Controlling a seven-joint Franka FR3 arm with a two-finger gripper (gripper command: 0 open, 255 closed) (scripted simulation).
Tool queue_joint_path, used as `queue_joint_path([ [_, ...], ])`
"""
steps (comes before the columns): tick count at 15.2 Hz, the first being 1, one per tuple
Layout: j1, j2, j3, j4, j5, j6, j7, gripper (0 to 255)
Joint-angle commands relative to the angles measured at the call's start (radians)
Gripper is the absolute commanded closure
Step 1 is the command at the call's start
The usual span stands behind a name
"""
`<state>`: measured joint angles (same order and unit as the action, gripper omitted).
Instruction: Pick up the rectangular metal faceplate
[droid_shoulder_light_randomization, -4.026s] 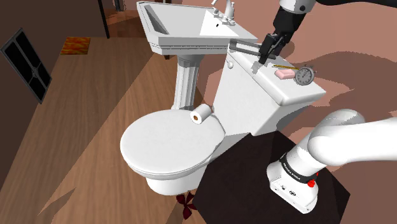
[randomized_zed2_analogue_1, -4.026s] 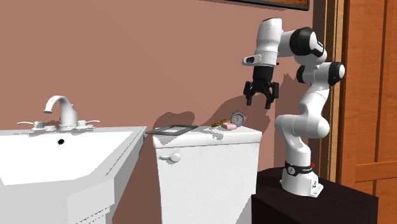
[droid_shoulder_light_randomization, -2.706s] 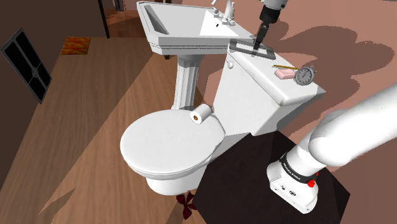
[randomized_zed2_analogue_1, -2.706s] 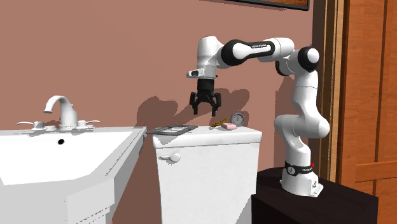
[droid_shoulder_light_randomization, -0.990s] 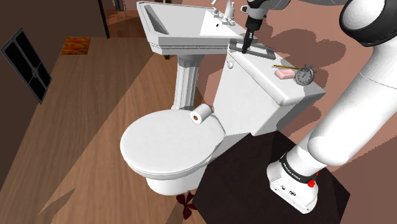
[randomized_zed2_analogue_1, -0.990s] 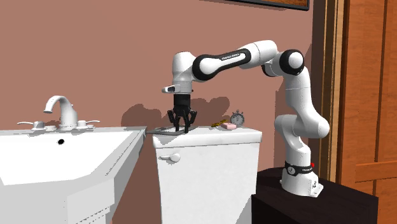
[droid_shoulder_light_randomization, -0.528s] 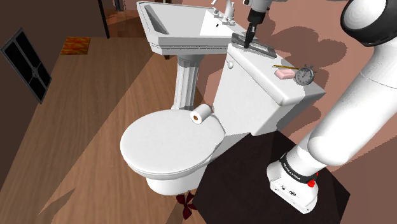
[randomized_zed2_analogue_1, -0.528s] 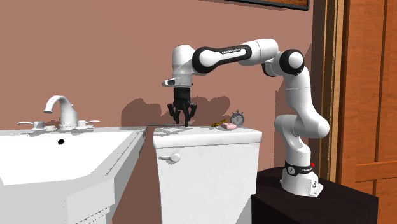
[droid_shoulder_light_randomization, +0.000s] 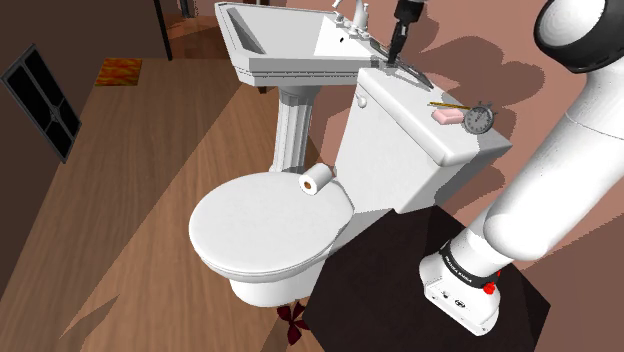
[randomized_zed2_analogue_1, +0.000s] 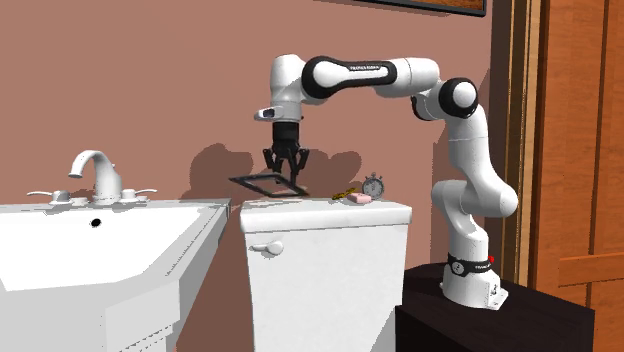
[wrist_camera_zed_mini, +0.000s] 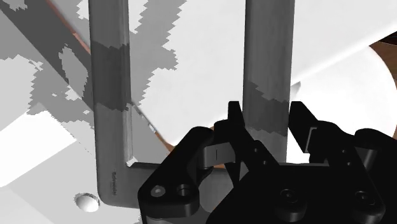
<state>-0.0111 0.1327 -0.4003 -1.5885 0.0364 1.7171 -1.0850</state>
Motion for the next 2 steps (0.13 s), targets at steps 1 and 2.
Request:
queue_joint_path([
  [1, 0.000, 0.000, 0.000, 0.016, 0.000, -0.017, 0.000, 255],
  [2, 0.000, 0.000, 0.000, 0.017, 0.000, -0.017, 0.000, 255],
])
